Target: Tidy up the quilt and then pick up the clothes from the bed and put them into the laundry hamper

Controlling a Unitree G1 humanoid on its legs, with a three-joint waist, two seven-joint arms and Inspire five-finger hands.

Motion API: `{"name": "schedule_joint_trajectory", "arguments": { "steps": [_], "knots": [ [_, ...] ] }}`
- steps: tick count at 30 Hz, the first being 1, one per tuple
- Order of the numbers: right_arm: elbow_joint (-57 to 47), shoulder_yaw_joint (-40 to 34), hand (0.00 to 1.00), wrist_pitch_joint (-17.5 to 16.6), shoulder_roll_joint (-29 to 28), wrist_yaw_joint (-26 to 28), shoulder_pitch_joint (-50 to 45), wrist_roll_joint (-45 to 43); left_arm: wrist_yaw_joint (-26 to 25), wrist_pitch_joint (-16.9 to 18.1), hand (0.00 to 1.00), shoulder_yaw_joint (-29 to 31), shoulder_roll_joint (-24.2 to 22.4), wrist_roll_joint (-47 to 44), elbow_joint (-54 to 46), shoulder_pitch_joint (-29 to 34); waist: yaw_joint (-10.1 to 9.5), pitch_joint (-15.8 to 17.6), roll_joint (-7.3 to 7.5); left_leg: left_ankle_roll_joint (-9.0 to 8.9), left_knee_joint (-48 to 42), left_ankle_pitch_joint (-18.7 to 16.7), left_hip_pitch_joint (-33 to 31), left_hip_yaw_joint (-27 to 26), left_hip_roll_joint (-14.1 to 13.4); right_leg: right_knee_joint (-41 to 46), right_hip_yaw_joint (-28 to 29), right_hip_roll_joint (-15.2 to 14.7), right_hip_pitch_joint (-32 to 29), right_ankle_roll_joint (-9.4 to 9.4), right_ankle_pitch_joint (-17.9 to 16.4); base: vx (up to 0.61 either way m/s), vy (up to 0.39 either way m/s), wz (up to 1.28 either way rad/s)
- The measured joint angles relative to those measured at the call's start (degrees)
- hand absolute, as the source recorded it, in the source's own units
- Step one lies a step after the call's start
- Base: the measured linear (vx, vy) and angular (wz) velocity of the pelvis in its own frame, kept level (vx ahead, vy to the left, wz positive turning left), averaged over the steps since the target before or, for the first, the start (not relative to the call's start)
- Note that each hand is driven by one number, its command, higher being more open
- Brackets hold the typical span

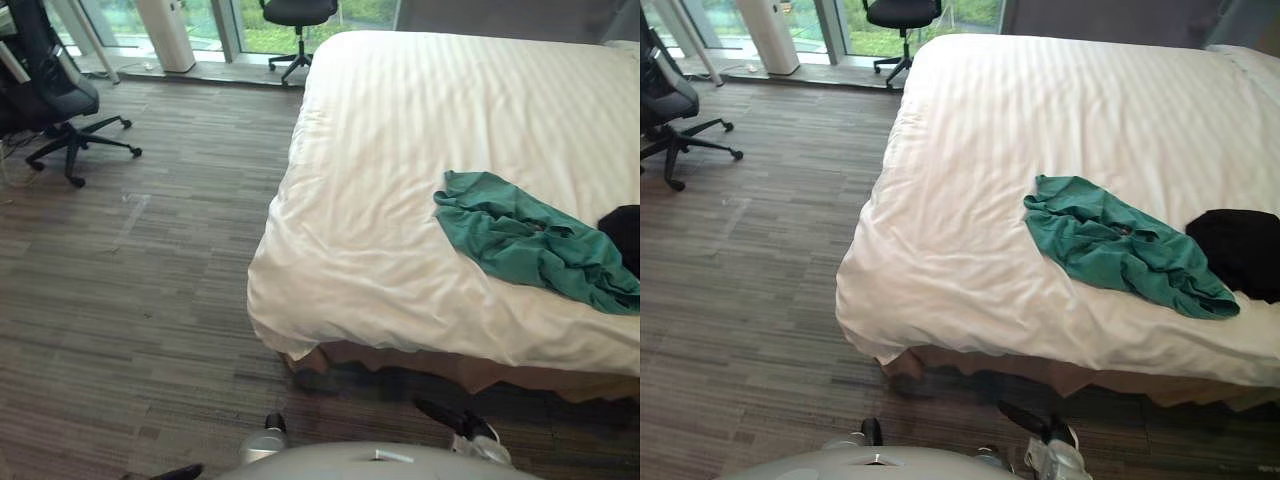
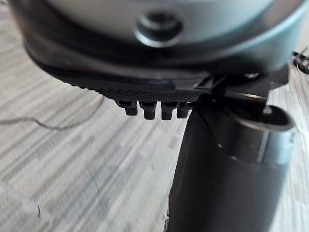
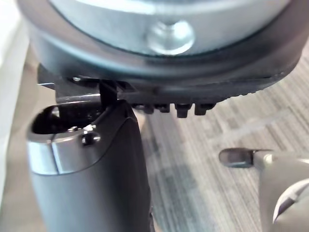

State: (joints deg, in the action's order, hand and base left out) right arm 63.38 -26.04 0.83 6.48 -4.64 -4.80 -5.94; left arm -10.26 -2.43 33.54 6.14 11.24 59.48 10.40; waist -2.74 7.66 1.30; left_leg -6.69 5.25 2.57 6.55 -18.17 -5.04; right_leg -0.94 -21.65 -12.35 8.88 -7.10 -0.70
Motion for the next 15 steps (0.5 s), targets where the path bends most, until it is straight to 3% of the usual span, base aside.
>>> {"name": "schedule_joint_trajectory", "arguments": {
  "steps": [5,10,13,14,15],
  "knots": [
    [-0.23,-7.93,1.0,0.05,-0.13,-2.22,-4.01,-6.16,0.04,1.31,1.0,-7.15,-3.6,0.0,-3.32,-1.66,1.86,-1.16,0.42,-0.39,-0.01,-0.76,1.68,-4.13,-0.86,1.04,3.56,0.66,-1.66,0.2,-0.17,0.06,0.015,-0.42],
    [-3.92,-15.85,1.0,1.72,1.29,-4.39,-3.55,-9.23,-0.23,1.39,1.0,-12.13,-3.48,0.34,-5.62,-3.33,3.14,-1.24,0.14,-0.96,-0.03,-1.73,2.92,-7.2,-1.43,1.31,6.58,1.31,-2.72,0.23,-0.2,0.06,0.012,-0.33],
    [-5.33,-21.73,1.0,2.95,9.46,-4.95,1.44,-10.72,-0.28,1.42,1.0,-16.96,-2.58,0.76,-6.42,-3.4,4.96,-1.46,0.26,-0.86,-0.06,-2.1,3.07,-7.55,-1.36,2.01,7.44,1.38,-3.12,0.22,-0.13,0.02,0.008,-0.08],
    [-5.36,-25.2,0.0,3.9,15.07,-5.04,3.87,-10.73,-0.19,1.46,1.0,-18.72,-2.17,1.49,-6.44,-3.33,5.5,-1.72,-0.01,-0.9,-0.05,-2.29,3.12,-7.68,-1.32,2.24,7.84,1.36,-3.33,0.13,-0.05,0.02,0.02,-0.13],
    [-9.79,-23.39,0.0,2.78,24.78,-5.53,7.13,-10.63,0.02,2.16,1.0,-20.2,-1.38,2.83,-6.01,-2.92,6.04,-2.07,-0.39,-0.99,-0.06,-2.39,3.04,-7.93,-1.43,2.39,8.17,1.45,-4.15,0.14,-0.07,0.01,0.007,-0.22]
  ]
}}
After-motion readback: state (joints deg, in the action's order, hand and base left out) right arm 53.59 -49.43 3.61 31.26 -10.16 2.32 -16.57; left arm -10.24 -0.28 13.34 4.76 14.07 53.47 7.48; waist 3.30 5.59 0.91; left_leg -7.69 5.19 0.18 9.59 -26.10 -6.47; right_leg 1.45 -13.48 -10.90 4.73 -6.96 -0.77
